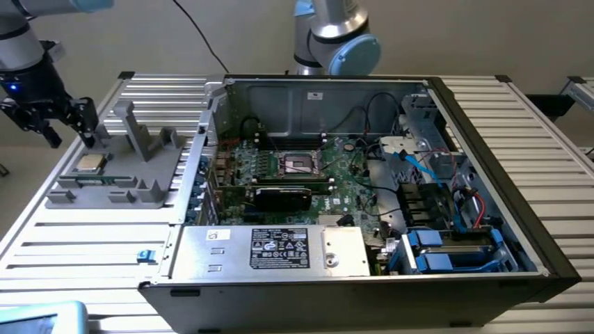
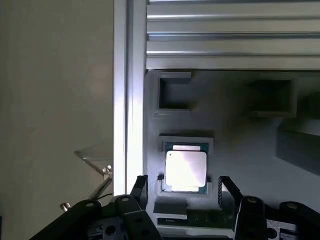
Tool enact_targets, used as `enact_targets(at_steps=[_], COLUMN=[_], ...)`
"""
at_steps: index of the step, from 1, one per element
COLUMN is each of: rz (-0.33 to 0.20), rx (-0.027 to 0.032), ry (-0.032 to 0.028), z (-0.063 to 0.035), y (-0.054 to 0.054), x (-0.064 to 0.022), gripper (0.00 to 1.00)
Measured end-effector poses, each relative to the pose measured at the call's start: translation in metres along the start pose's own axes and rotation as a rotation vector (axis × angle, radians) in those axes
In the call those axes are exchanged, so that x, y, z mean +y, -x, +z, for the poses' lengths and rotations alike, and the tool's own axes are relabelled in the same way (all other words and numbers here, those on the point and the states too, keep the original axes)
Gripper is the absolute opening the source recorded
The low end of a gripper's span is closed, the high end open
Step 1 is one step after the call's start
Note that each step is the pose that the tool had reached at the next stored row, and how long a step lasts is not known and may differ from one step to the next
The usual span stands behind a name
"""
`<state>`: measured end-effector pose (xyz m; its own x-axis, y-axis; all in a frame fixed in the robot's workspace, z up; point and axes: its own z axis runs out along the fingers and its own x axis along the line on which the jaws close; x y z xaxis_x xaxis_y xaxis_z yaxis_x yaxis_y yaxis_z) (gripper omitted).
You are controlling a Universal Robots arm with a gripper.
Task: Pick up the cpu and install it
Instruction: 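Pick up the cpu and move it towards the insertion slot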
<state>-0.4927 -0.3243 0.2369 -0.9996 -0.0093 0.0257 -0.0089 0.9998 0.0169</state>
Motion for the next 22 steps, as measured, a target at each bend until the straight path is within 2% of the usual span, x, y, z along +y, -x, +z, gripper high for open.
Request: enact_targets(at_steps=[8,9,10,14,16,19,22], rz=[0.000,0.000,0.002,0.023,0.036,0.045,0.048], rx=[-0.0006,-0.0005,-0.0007,-0.0009,-0.0012,-0.0005,0.0036], ry=[-0.0006,-0.0006,-0.0006,0.0010,0.0039,0.0143,0.0221], z=[0.0143,0.0162,0.0181,0.0252,0.0286,0.0317,0.0344], y=[0.000,0.000,0.000,0.001,0.001,0.001,0.002], x=[-0.0004,-0.0010,-0.0014,-0.0034,-0.0036,-0.0038,-0.0038], gripper=[0.70,0.76,0.76,0.76,0.76,0.76,0.76])
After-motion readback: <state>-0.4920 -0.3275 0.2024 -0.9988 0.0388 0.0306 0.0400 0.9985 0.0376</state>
